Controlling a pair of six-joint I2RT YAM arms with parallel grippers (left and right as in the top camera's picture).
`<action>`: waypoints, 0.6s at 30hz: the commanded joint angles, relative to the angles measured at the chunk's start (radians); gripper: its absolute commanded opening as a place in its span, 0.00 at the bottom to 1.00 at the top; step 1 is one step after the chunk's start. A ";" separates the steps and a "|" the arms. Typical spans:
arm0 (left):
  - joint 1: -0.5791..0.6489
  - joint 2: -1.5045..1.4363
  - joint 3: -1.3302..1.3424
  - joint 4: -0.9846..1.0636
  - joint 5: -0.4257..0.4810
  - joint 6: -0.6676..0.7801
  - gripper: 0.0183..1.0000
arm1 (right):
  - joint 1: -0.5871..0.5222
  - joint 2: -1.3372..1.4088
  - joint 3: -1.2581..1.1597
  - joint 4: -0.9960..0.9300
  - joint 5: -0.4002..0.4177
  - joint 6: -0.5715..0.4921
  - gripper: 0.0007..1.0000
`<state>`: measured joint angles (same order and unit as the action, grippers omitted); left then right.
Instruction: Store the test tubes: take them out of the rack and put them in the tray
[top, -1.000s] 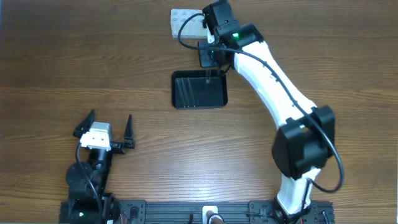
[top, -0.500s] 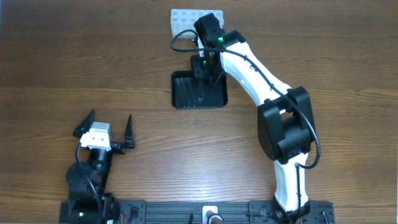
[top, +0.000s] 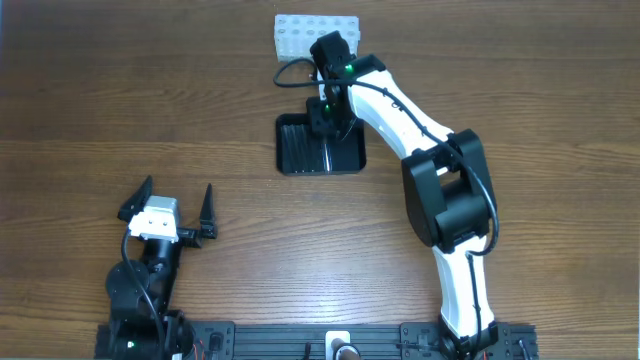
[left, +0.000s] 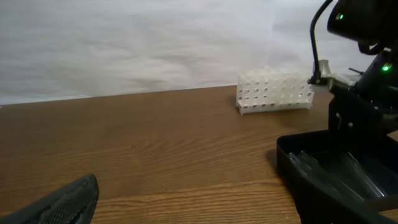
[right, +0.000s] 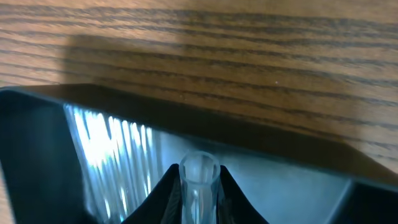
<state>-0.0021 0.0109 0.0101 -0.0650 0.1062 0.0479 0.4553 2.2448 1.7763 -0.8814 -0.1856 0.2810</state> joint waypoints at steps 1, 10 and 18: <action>0.007 -0.005 -0.004 -0.003 0.016 -0.011 1.00 | 0.008 0.012 -0.008 0.008 -0.001 -0.005 0.26; 0.007 -0.005 -0.004 -0.003 0.016 -0.011 1.00 | 0.013 -0.153 -0.008 -0.001 0.003 -0.099 0.58; 0.007 -0.005 -0.004 -0.003 0.016 -0.011 1.00 | -0.022 -0.490 -0.019 0.057 0.276 -0.241 0.85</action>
<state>-0.0021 0.0109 0.0101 -0.0650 0.1062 0.0479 0.4541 1.9030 1.7576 -0.8478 -0.0582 0.1413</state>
